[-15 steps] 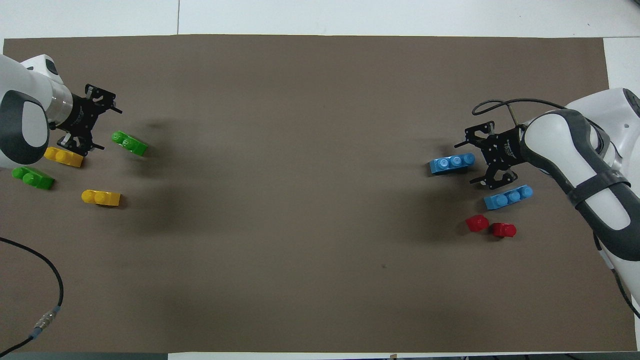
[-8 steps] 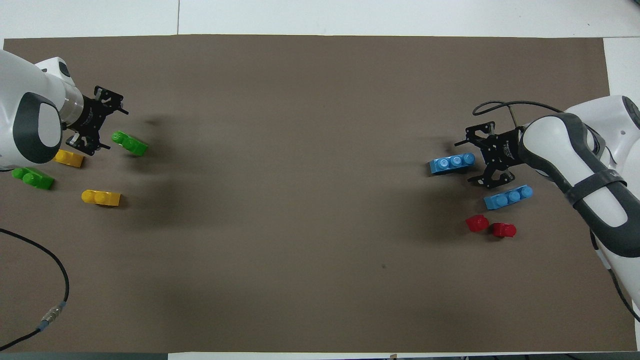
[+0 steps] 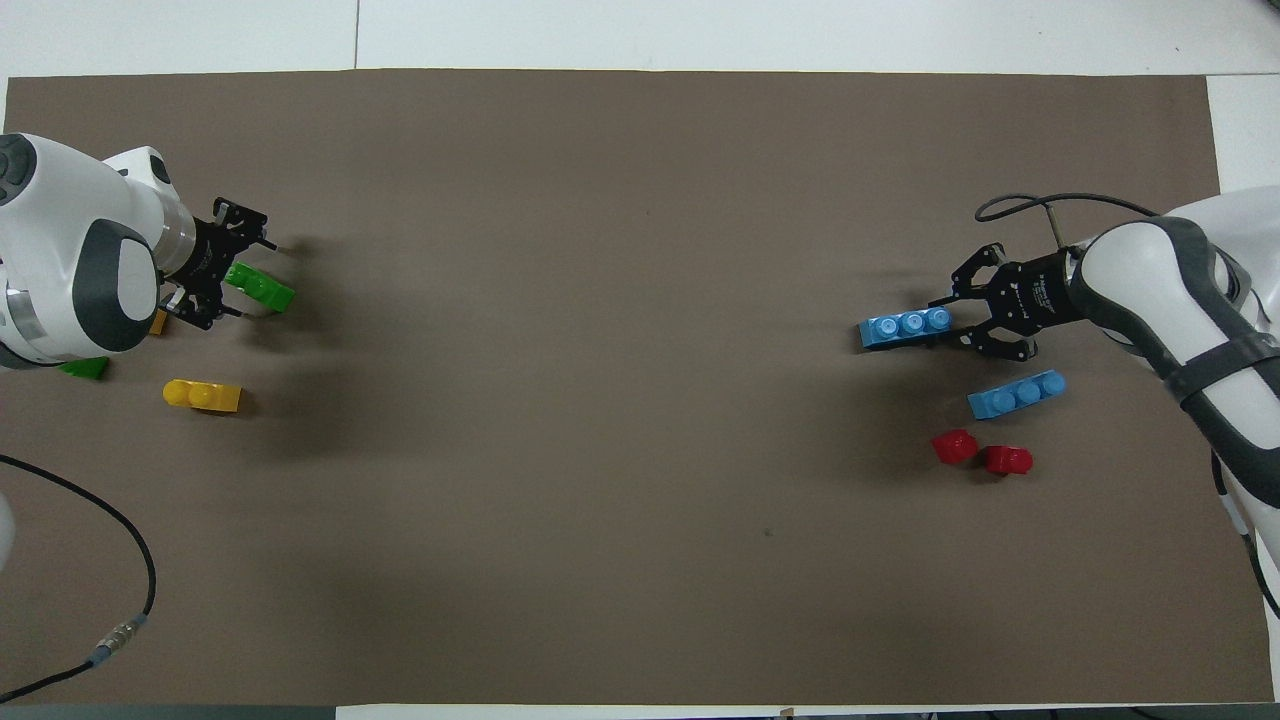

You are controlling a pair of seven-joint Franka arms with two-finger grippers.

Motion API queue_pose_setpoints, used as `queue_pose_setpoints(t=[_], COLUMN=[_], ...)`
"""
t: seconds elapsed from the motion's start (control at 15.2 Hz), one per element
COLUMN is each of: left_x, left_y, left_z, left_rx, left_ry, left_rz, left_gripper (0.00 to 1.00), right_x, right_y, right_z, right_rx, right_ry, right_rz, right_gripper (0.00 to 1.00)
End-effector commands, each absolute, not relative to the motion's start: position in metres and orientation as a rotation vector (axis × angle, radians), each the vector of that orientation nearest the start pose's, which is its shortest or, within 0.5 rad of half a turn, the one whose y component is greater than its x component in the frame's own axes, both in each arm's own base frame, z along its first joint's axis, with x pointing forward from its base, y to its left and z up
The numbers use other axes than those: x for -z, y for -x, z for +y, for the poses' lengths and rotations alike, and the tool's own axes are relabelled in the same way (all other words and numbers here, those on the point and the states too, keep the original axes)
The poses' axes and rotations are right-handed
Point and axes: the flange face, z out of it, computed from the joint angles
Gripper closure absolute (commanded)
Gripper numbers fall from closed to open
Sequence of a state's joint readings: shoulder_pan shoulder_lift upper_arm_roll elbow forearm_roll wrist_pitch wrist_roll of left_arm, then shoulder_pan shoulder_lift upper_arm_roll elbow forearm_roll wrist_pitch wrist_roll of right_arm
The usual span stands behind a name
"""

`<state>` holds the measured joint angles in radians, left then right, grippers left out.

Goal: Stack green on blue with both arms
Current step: 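Lift the green brick with the left gripper while the right gripper lifts the blue brick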

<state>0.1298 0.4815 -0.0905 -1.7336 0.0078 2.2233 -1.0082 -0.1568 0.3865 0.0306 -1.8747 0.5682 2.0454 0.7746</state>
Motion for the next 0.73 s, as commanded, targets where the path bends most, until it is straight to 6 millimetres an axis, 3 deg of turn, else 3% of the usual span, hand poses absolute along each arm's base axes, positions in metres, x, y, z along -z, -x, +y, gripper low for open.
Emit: queue_pose_setpoints(t=[0.0, 0.13, 0.26, 0.33, 0.4, 0.46, 0.66], left_x=[-0.315, -0.315, -0.315, -0.315, -0.316, -0.317, -0.329], left_y=[-0.665, -0.665, -0.665, -0.665, -0.666, -0.666, -0.672], left_z=[0.034, 0.033, 0.033, 0.033, 0.034, 0.034, 0.035], left_rx=[0.021, 0.021, 0.022, 0.022, 0.022, 0.025, 0.022], left_ry=[2.736, 2.739, 2.737, 2.74, 2.74, 2.741, 2.741], left_rz=[-1.585, -1.581, -1.582, -1.577, -1.578, -1.576, -1.576], left_gripper=[0.01, 0.02, 0.18, 0.42, 0.73, 0.97, 1.0], right_x=[-0.327, -0.333, -0.336, -0.347, -0.365, -0.38, -0.422], right_y=[-0.624, -0.625, -0.625, -0.627, -0.63, -0.633, -0.637], right_z=[-0.045, -0.04, -0.037, -0.027, -0.008, 0.021, 0.093], right_rx=[-0.482, -0.487, -0.492, -0.5, -0.507, -0.537, -0.567], right_ry=[2.226, 2.226, 2.221, 2.195, 2.175, 2.178, 2.121], right_rz=[1.486, 1.484, 1.489, 1.529, 1.568, 1.58, 1.683], right_gripper=[1.0, 1.0, 1.0, 1.0, 1.0, 1.0, 1.0])
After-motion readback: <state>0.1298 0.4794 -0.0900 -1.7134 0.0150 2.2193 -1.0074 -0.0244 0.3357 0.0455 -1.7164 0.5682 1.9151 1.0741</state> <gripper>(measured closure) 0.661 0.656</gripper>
